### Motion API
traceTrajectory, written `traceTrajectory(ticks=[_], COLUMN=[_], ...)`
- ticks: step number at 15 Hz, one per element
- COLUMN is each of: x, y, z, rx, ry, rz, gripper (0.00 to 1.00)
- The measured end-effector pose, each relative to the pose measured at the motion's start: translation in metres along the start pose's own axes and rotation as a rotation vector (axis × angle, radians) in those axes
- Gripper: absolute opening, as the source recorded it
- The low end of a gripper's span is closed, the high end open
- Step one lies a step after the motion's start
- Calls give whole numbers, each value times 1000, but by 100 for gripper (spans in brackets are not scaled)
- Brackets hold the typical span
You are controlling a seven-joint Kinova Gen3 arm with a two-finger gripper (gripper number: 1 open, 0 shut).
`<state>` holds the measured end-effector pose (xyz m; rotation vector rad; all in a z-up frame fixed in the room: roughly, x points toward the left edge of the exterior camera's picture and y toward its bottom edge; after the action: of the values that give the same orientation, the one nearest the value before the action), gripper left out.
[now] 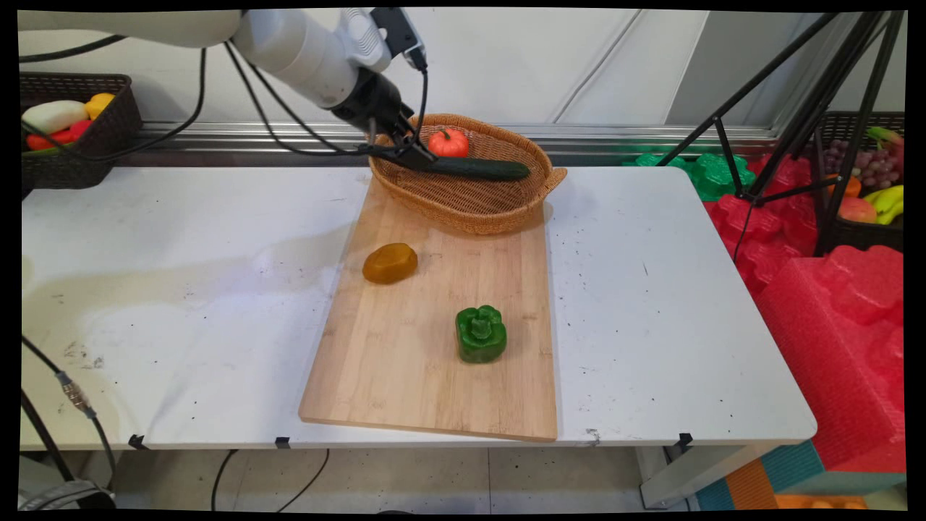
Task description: Pick up the cucumber from the vegetable basket
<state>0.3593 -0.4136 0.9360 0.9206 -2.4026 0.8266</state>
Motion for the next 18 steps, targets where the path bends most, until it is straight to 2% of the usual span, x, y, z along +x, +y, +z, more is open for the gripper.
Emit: traceTrajectory(ticks=[3,6,15,18], x=[10,16,19,18], y=[-15,-23,-34,-37], z=[27,55,156,175], rx=[19,18,-52,-63], ry=[-21,-45,-130,-144], rz=[18,30,83,106], gripper=[100,100,100,100])
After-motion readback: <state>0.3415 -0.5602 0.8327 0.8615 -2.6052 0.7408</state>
